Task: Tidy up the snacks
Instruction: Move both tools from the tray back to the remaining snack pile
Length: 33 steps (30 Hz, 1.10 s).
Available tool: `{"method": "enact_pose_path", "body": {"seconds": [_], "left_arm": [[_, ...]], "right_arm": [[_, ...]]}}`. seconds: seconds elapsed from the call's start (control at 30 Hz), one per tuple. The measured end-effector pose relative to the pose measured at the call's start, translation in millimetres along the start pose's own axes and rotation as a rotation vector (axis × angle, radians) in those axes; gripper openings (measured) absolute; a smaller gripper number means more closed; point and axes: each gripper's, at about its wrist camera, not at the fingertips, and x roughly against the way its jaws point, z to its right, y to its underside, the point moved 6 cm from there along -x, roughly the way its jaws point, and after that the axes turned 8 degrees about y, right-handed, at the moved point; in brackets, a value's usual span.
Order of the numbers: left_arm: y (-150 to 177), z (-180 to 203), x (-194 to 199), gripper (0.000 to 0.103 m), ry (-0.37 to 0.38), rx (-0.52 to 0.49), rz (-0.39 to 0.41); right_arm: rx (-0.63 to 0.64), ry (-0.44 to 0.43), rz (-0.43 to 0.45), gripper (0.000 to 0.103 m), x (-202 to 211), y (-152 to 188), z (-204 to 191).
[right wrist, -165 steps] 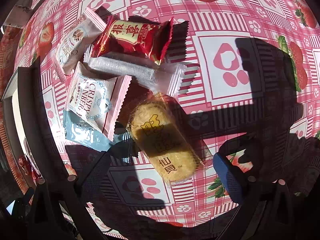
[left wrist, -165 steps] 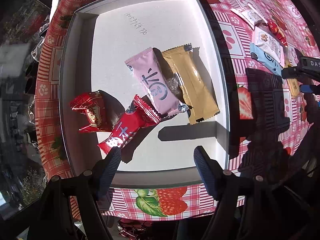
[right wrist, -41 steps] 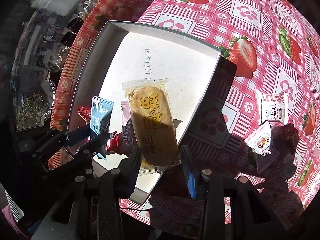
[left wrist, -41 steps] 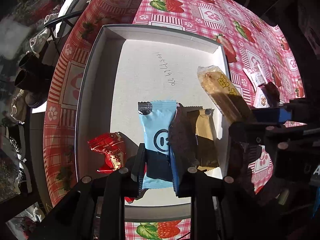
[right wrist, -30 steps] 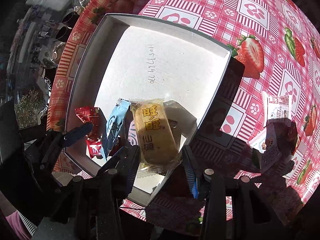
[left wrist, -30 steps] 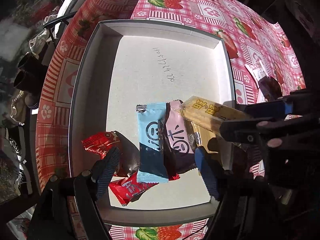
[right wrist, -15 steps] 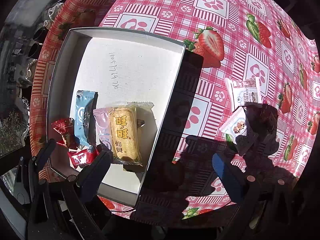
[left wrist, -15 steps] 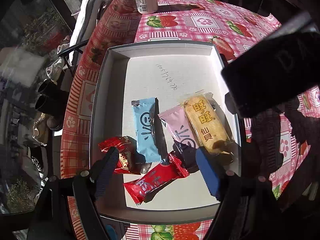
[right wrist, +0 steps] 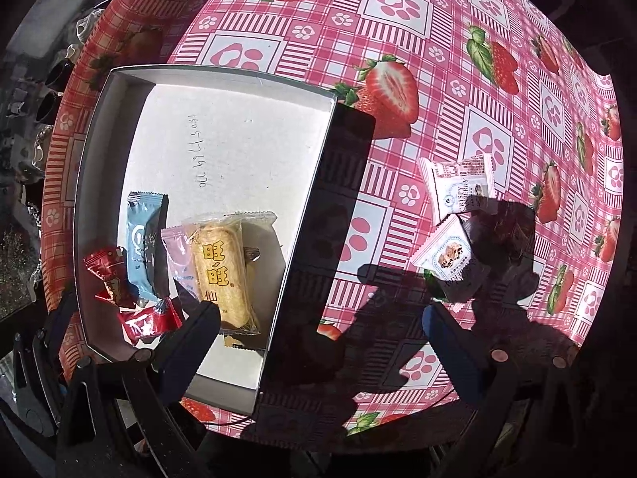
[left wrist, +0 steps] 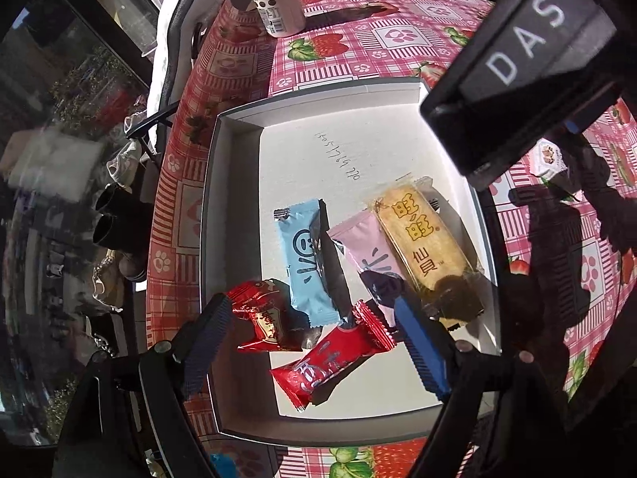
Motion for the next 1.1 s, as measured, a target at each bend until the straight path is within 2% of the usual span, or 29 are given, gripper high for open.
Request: {"method": "enact_pose_path", "body": {"seconds": [0.13, 0.3, 0.53, 0.8, 0.93, 1.1], "left_arm": [[4, 9, 1, 0.086, 0.022, -0.012, -0.006], [8, 24, 0, 0.086, 0.059, -0.059, -0.031], [3, 42, -2, 0.086, 0.055, -0.13, -0.075], [-7, 82, 1, 0.086, 0.046, -0.256, -0.142], [-8, 99, 0, 0.086, 0.035, -0.275, -0.196], [-7, 111, 1, 0.086, 0.02, -0.216, -0.288]], "right_arm": [[-0.03, 0.019, 0.0, 0.102, -2, 1, 14], [-0.081, -0.004, -0.01, 0.102, -7, 5, 30], [-0.161, -0.083, -0.036, 0.102, -24, 24, 56], [-0.314, -0.163, -0.07, 0.102, -62, 52, 121], [-0.273, -0.121, -0.037, 0.102, -78, 52, 150], [-0.216, -0.092, 0.024, 0.102, -95, 27, 178]]}}
